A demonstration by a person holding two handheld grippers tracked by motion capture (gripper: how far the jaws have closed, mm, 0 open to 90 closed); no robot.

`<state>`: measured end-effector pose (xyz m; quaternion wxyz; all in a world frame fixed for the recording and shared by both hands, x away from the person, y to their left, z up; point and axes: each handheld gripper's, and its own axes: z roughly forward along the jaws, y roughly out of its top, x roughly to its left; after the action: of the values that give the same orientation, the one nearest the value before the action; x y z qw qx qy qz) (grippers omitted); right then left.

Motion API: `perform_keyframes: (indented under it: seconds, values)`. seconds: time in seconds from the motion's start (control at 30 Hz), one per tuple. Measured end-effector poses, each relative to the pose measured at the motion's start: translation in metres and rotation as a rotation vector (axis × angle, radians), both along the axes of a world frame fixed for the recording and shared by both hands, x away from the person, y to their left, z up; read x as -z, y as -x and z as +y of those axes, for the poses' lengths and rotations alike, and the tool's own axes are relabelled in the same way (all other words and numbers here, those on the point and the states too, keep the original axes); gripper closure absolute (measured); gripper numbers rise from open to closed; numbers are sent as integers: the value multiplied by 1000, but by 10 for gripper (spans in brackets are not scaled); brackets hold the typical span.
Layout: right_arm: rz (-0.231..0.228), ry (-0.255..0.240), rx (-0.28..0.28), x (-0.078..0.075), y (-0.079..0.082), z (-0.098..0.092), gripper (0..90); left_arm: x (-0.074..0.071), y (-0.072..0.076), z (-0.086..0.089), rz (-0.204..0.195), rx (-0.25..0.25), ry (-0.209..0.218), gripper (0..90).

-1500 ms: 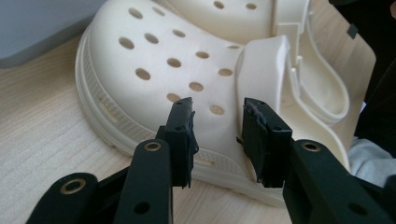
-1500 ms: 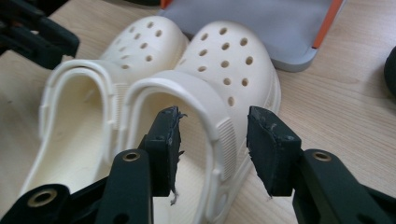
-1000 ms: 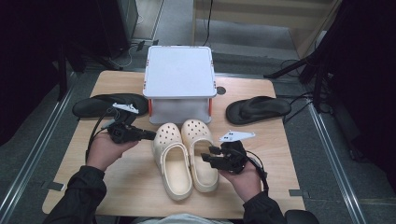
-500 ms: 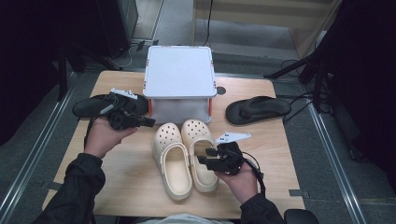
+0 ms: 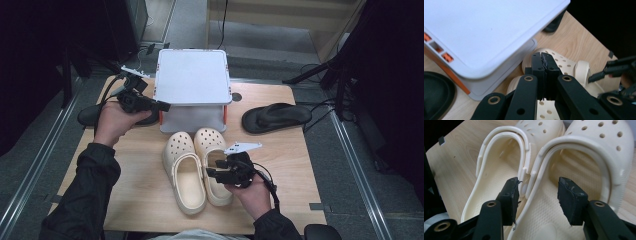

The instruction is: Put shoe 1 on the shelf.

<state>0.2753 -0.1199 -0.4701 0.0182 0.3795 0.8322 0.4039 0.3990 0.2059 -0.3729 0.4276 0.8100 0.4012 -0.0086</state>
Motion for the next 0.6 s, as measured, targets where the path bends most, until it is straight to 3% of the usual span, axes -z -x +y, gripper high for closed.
perform_keyframes:
  seconds: [0.07, 0.3, 0.6]
  values:
    - [1, 4, -2, 1, 0, 1, 518, -2, -5, -3, -1, -2, -18, 896]
    - [0, 26, -13, 5, 3, 9, 497, -10, -26, -5, 3, -13, 11, 896]
    - [3, 24, 10, 6, 6, 12, 476, -7, -43, -18, 8, -22, -29, 893]
